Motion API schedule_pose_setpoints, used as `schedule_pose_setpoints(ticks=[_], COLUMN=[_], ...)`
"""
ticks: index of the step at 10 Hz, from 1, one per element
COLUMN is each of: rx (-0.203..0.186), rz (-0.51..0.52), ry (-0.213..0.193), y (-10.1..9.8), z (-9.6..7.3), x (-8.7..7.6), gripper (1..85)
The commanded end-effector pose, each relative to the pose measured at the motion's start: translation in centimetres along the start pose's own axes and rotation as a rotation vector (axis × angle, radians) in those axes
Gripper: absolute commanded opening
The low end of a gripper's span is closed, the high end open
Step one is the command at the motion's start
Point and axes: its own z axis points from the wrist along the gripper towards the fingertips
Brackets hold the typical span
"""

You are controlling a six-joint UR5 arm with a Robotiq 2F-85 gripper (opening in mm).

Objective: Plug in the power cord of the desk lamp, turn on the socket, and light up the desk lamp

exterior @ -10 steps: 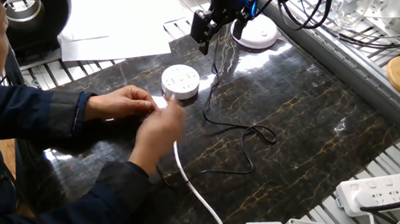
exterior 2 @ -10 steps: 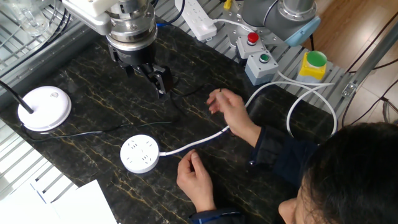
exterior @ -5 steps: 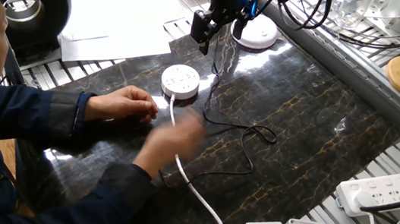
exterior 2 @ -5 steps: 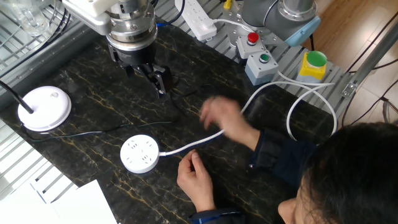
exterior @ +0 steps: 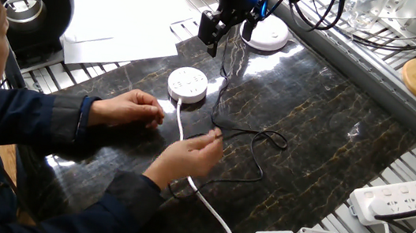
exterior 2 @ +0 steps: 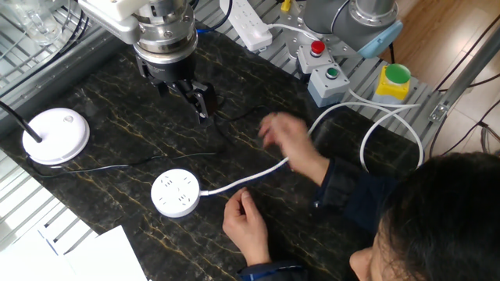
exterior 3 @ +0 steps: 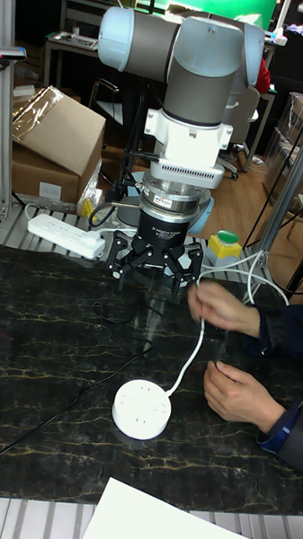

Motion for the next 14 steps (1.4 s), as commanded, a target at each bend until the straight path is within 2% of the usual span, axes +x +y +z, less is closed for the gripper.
schedule_pose_setpoints(ticks=[1,3,7,8,10,11,12,13,14], rx=[-0.039,-0.008,-0.009,-0.018,-0.040,-0.025,-0.028,-0.039,-0.088], rz=[0.070,0.071,0.080,0.088,0.103,0.123,0.163,0.199,0.237], ry=[-0.323,-0.327,-0.321,-0.310,-0.213,-0.180,-0.176,-0.193,-0.184], y=[1.0,0.8,1.0,1.2,2.1,2.4,3.3,4.3,6.2], z=[-1.3,-1.3,-1.3,-1.3,-1.0,-0.8,-0.5,-0.3,-0.2], x=[-8.3,-8.4,-8.3,-8.0,-5.3,-4.1,-3.7,-3.9,-3.8], gripper=[1.0,1.0,1.0,1.0,1.0,1.0,1.0,1.0,1.0])
